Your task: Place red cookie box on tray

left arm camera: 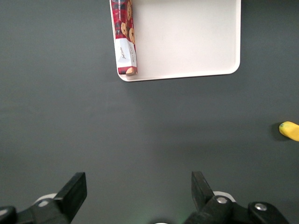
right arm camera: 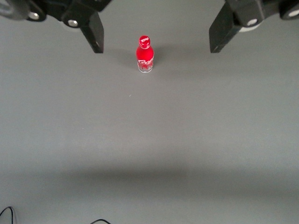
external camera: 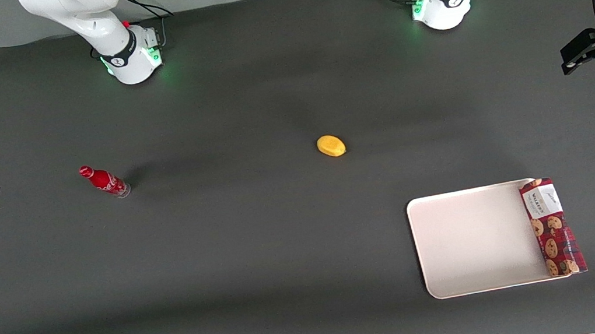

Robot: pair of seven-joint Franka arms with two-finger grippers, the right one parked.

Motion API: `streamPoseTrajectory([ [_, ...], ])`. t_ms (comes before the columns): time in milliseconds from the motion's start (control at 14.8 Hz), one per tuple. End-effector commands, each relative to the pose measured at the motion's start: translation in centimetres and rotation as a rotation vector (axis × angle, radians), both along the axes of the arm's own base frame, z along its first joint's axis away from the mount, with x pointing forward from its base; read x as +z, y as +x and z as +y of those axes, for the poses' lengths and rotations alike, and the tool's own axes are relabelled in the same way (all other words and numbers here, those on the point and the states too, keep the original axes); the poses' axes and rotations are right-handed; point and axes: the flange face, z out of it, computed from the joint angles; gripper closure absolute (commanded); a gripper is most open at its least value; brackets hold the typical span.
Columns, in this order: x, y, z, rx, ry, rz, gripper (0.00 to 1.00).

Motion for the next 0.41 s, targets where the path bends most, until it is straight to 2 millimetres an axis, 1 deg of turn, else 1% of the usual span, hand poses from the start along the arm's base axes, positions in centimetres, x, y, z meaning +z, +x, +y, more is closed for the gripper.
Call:
streamPoseTrajectory([
  [0,-0.13,0.28,0.13,0.006,0.019,-0.053,0.0],
  [338,-0.4,0.7,0.04,0.003,0.012,-0.083,0.0],
])
